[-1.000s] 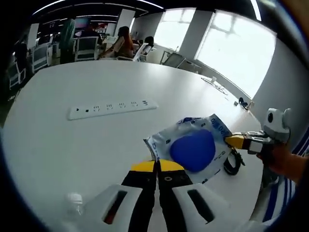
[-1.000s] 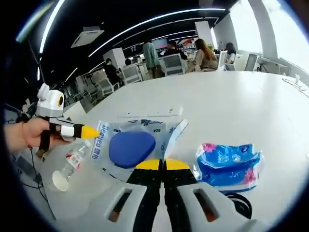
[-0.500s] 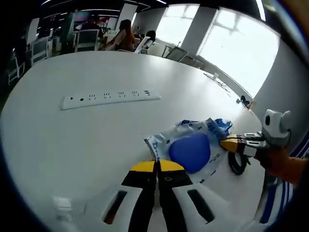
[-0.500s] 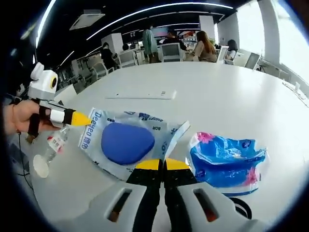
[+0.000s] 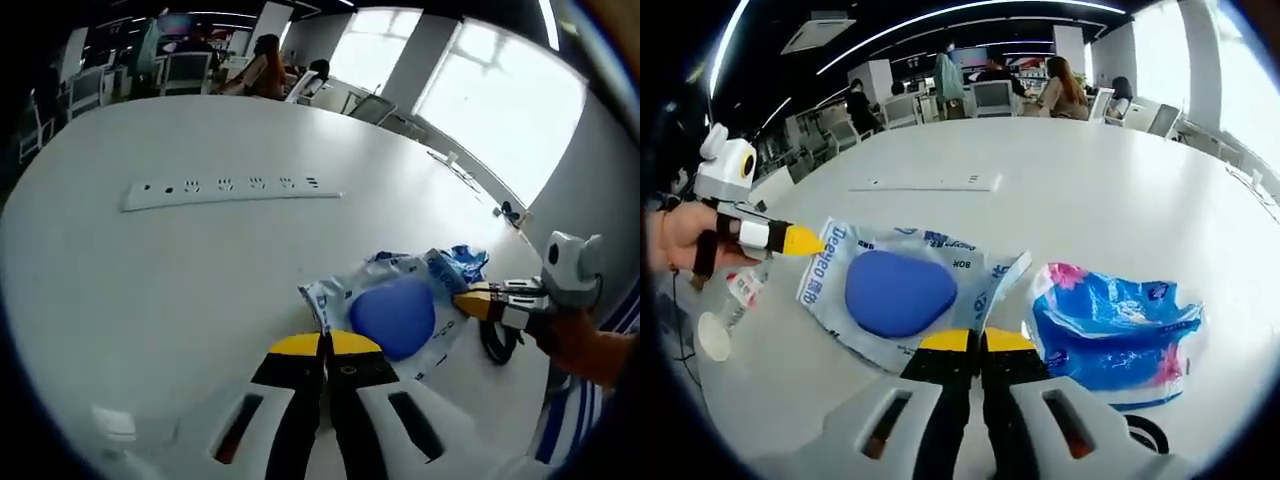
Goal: Arrange the tabletop items into an orderly group along one side of the table until the central work area is clear of visible clutter.
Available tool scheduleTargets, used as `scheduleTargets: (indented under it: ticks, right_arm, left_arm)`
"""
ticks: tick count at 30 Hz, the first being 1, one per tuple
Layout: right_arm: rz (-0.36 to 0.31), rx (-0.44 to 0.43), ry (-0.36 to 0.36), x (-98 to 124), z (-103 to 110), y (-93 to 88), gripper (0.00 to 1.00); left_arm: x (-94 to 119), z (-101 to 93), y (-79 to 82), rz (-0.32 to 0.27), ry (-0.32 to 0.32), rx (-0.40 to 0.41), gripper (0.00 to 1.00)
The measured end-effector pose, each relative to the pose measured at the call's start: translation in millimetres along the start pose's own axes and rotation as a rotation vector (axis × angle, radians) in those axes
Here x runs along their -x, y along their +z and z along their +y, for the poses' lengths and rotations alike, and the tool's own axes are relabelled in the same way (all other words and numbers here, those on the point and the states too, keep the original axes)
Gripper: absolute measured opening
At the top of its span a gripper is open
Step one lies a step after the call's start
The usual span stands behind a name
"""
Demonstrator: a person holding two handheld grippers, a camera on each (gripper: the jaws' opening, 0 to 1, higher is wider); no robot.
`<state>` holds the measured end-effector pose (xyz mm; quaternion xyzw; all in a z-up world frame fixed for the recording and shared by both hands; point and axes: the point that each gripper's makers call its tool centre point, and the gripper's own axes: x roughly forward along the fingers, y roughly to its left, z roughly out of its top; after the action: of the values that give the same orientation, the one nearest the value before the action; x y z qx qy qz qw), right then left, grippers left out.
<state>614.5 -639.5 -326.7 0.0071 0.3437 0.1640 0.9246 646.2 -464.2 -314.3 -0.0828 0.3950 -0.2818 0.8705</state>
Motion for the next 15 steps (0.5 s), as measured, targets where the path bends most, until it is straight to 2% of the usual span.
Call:
scheduleTargets:
  ticks: [15]
  right_arm:
    - [0.006,0.041,-0.014,2.8,0.3,-0.4,0.05]
  left_arm:
    - [-1.4,2.8,-2.6,-0.024,0.001,0.044,0.00]
